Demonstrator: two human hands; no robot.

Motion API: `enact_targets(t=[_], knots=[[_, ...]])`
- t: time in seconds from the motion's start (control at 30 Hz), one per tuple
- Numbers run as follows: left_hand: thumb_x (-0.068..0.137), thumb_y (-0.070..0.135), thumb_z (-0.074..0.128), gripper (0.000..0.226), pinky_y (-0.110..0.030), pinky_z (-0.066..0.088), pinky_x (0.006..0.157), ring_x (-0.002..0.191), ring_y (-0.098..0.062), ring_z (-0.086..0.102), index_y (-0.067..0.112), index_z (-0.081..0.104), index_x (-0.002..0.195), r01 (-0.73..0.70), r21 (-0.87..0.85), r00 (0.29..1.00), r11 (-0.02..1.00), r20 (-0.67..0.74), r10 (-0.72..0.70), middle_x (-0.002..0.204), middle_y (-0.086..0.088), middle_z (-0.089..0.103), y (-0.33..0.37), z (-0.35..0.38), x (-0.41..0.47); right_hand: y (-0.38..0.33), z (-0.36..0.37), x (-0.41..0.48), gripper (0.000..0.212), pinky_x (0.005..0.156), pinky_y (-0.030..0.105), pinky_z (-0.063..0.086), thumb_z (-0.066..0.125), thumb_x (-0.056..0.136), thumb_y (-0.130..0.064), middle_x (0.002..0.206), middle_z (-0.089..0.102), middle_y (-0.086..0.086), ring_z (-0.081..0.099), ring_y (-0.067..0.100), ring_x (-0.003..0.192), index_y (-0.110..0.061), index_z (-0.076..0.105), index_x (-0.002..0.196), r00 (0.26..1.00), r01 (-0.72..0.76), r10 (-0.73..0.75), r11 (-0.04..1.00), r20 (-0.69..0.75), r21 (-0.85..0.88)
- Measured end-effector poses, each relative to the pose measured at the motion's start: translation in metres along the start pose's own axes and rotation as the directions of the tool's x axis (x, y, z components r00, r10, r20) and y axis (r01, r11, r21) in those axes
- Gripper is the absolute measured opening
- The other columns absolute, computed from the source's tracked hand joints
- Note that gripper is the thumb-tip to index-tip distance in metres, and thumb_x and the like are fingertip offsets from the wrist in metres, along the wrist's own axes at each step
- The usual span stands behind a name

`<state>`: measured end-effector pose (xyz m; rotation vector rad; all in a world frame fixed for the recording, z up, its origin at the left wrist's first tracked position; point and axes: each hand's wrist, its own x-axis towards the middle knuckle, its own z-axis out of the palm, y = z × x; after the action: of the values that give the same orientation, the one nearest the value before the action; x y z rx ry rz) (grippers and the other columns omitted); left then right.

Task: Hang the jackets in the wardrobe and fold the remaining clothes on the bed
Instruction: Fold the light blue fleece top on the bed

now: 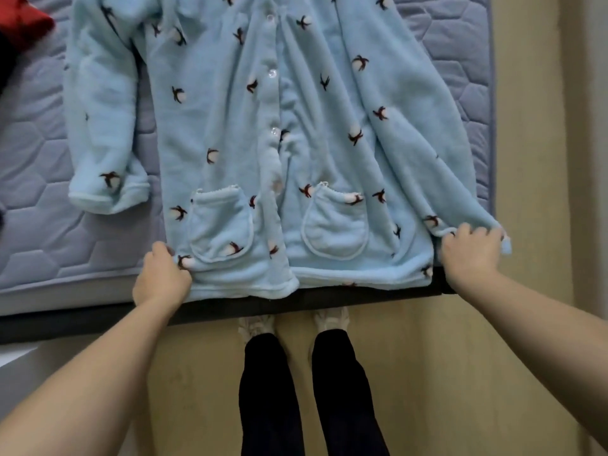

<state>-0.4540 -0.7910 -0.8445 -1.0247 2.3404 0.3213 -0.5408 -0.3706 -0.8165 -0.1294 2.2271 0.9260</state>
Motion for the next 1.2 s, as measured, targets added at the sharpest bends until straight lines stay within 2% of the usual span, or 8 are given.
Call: enact_targets(t=[0.07,0.17,0.33,0.67,0.8,0.93,1.03,1.2], knots=[[0.085,0.013,0.060,0.036,-0.043,0.039,0.075,0.103,-0.042,0.051,0.006,0.043,0.116,0.080,-0.083,0.996,0.993,0.036,-0.078,0.120,-0.021,0.048,-0.003,-0.005,0.000,0.005,-0.001,-0.007,0.035,0.075,0.033,0.033,0.037,0.094,-0.018,0.118,0.047,0.002,0.053,0.023,0.107,-0.024,0.050,0.127,0.996,-0.006,0.010,0.999,0.094,-0.047],[0.086,0.021,0.061,0.040,-0.039,0.039,0.079,0.106,-0.040,0.053,0.004,0.046,0.119,0.179,-0.102,0.966,0.979,0.205,-0.155,0.116,-0.022,0.056,-0.006,-0.006,-0.006,-0.011,0.001,-0.022,0.035,0.071,0.032,0.042,0.050,0.091,-0.034,0.116,0.055,0.005,0.059,0.024,0.103,-0.017,0.050,0.121,0.977,-0.028,-0.049,0.937,0.210,0.348],[0.080,0.030,0.061,0.032,-0.036,0.037,0.076,0.098,-0.038,0.055,0.004,0.056,0.097,0.118,-0.191,0.957,0.974,0.284,-0.060,0.094,-0.015,0.058,0.003,0.002,-0.008,-0.042,-0.002,-0.013,0.045,0.076,0.037,0.047,0.052,0.090,-0.031,0.123,0.051,0.017,0.055,0.034,0.104,-0.008,0.039,0.127,0.883,-0.388,-0.030,0.513,0.468,0.766],[0.089,0.039,0.057,0.046,-0.042,0.040,0.077,0.105,-0.042,0.052,0.006,0.045,0.119,0.164,0.076,0.968,0.983,0.181,-0.176,0.117,-0.026,0.054,-0.023,-0.021,-0.022,0.076,0.046,-0.015,0.015,0.066,0.030,0.041,0.047,0.089,-0.016,0.088,0.053,0.006,0.054,0.027,0.082,-0.016,0.055,0.102,0.945,-0.193,0.078,0.918,0.319,0.346],[0.085,0.032,0.064,0.059,-0.047,0.043,0.081,0.110,-0.041,0.049,0.002,0.034,0.126,0.169,0.104,0.973,0.980,0.140,-0.183,0.127,-0.024,0.047,0.005,-0.015,-0.028,0.045,0.036,-0.017,0.016,0.076,0.036,0.048,0.049,0.091,-0.024,0.117,0.060,0.013,0.058,0.032,0.101,-0.019,0.048,0.107,0.948,-0.059,-0.140,0.804,0.285,0.591],[0.082,0.027,0.068,0.070,-0.052,0.041,0.089,0.120,-0.040,0.043,0.005,0.029,0.135,0.028,0.135,0.999,0.990,0.042,-0.034,0.134,-0.021,0.040,0.022,0.000,-0.035,0.006,0.022,-0.022,0.064,0.054,0.036,0.057,0.061,0.085,-0.043,0.115,0.054,0.017,0.066,0.035,0.081,-0.014,0.033,0.134,0.815,-0.339,-0.234,0.550,0.530,0.763],[0.086,0.021,0.062,0.070,-0.054,0.038,0.095,0.122,-0.042,0.041,0.007,0.022,0.142,0.080,0.009,0.994,0.997,0.069,-0.081,0.140,-0.020,0.035,0.029,0.009,-0.030,-0.021,0.015,-0.012,0.061,0.071,0.046,0.058,0.060,0.085,-0.041,0.121,0.054,0.014,0.061,0.034,0.096,-0.013,0.037,0.135,0.877,-0.338,-0.228,0.335,0.423,0.880],[0.091,0.011,0.052,0.036,-0.046,0.041,0.083,0.111,-0.045,0.050,0.004,0.044,0.125,0.234,-0.168,0.972,0.958,0.002,-0.237,0.123,-0.028,0.052,0.011,0.001,-0.018,-0.027,0.022,0.002,0.030,0.085,0.038,0.045,0.047,0.094,-0.028,0.118,0.060,0.014,0.054,0.035,0.108,-0.012,0.057,0.117,0.962,-0.175,-0.107,0.474,0.253,0.863]])
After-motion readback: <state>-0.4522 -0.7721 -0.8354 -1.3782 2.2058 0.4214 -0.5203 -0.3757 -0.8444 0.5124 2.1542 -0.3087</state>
